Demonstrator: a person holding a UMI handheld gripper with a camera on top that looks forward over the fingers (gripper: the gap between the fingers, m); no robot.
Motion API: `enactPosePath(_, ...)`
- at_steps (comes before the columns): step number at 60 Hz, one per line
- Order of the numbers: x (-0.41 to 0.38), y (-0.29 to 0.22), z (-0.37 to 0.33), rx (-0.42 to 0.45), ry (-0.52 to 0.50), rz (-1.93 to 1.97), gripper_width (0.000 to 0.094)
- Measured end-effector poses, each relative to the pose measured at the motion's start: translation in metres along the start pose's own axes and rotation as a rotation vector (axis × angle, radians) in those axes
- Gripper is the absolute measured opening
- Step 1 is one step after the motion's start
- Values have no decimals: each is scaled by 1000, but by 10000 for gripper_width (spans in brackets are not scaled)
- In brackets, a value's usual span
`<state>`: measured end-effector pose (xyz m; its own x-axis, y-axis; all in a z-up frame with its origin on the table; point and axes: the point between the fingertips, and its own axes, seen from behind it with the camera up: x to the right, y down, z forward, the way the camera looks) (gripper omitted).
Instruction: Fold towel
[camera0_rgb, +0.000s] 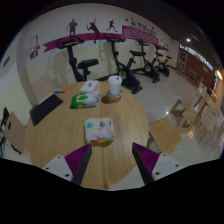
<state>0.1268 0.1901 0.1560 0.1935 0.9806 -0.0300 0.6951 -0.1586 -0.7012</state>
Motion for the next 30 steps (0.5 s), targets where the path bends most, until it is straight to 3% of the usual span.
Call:
enactPosePath(11,2,24,-94,34,27,-41,855)
enactPosePath(30,-3,34,-108,52,56,-18,854)
